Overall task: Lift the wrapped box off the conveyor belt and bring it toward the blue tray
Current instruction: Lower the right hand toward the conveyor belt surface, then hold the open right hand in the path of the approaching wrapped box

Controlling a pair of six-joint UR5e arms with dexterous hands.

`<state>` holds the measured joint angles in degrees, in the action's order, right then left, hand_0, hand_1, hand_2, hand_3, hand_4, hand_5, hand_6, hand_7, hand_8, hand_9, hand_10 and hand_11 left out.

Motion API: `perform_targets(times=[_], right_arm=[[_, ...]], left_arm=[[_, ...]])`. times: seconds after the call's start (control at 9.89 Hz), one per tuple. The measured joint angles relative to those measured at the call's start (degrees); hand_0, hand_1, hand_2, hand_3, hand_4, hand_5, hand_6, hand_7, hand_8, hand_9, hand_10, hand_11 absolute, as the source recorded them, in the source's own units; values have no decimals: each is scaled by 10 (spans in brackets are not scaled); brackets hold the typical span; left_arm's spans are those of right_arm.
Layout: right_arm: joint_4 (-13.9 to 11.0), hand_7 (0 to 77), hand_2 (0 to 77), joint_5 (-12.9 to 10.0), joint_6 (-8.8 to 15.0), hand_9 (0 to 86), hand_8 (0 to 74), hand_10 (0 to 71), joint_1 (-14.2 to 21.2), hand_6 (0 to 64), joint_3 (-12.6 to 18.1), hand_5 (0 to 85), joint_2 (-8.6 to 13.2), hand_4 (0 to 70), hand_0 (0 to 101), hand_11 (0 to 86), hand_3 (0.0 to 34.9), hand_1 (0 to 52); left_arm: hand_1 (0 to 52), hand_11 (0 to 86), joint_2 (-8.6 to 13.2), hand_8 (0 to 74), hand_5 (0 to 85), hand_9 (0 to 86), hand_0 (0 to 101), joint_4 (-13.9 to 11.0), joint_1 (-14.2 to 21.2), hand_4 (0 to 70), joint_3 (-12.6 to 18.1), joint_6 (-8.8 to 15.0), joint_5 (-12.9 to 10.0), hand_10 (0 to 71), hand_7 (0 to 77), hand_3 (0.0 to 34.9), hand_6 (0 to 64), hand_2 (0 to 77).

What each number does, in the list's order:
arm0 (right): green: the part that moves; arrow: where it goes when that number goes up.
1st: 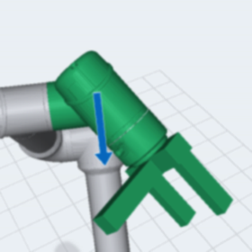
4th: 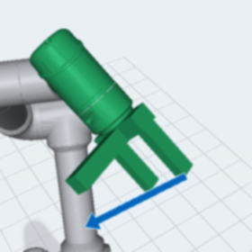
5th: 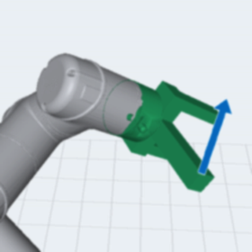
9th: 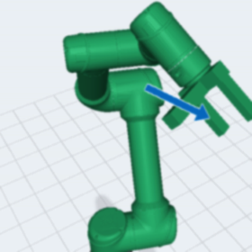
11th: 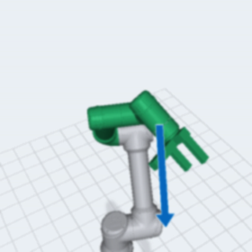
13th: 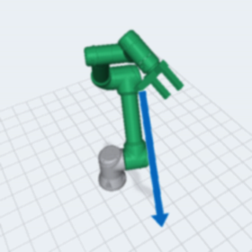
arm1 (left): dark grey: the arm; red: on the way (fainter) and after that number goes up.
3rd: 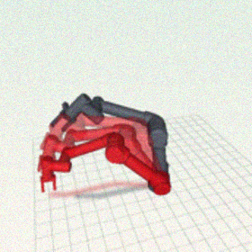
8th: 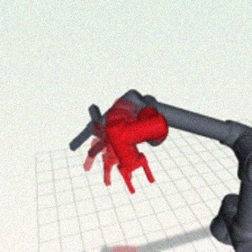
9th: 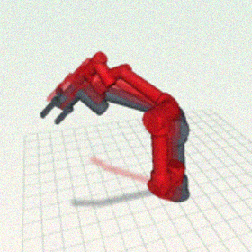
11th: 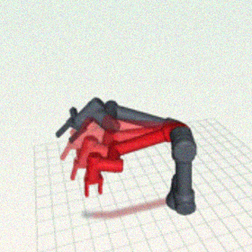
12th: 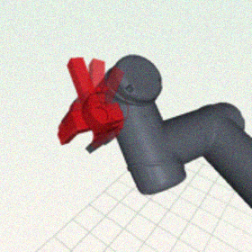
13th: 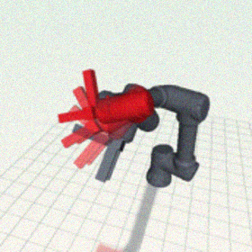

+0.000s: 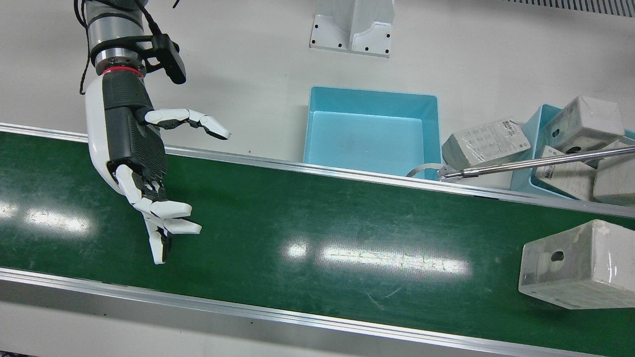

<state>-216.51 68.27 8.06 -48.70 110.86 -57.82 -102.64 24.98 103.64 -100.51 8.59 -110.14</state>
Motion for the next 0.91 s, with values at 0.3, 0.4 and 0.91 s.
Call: perform_targets(times=[0.3,0.4,0.91], right_arm=[[67,224,235,-2,-3,44,0,0,-2,49,1,305,-33,93,498,16,175,180],[84,229,180,-3,0,44,5,0,-3,49,6,295,-38,104,478,16,137,164],[37,202,169,-3,-1,49,5,0,-2,49,12,278,-44,93,466,16,170,142]], left_arm=[[0,0,0,0,11,0,0,0,0,0,0,0,0,0,0,0,0,5],[0,0,0,0,11,0,0,0,0,0,0,0,0,0,0,0,0,5],[0,0,0,0,11,0,0,0,0,0,0,0,0,0,0,0,0,5]])
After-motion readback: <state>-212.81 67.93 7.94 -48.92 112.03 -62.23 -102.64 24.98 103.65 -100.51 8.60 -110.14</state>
